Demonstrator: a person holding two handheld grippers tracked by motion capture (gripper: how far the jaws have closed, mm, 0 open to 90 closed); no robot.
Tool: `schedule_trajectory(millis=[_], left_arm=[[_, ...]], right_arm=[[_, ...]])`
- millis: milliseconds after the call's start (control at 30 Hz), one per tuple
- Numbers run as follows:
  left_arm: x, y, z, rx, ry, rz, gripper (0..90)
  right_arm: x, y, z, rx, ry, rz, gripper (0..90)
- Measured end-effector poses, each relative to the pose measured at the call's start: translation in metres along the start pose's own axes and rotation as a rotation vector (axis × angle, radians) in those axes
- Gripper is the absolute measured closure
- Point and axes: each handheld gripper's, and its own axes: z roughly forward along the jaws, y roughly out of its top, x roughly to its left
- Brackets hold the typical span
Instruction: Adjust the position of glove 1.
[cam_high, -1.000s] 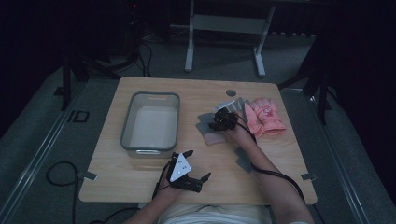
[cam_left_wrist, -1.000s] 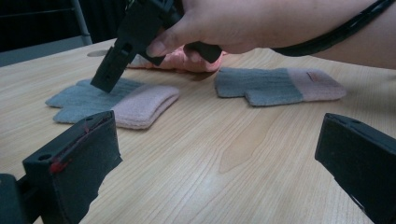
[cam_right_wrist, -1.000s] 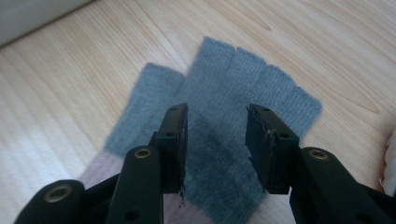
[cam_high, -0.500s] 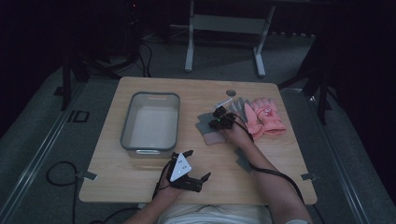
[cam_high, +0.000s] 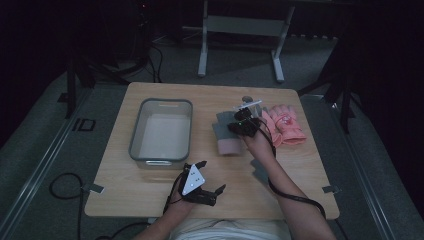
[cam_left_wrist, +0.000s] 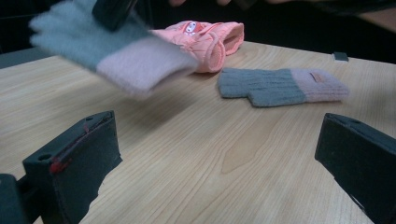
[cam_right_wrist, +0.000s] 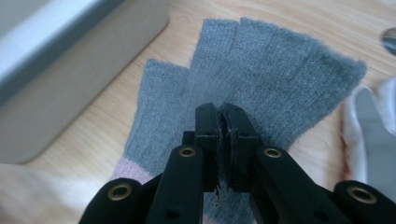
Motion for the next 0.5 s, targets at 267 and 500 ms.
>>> schedule_trajectory(millis=[267, 500], left_arm=[[0.000, 0.000, 0.000, 0.001, 0.001, -0.004, 0.0], [-0.002, 0.000, 0.000, -0.004, 0.001, 0.014, 0.0]], right_arm=[[0.022, -0.027, -0.036, -0.058, -0.019, 0.062, 85.3], [0.035, -0.058, -0.038, -0.038, -0.017, 0.092, 85.4]])
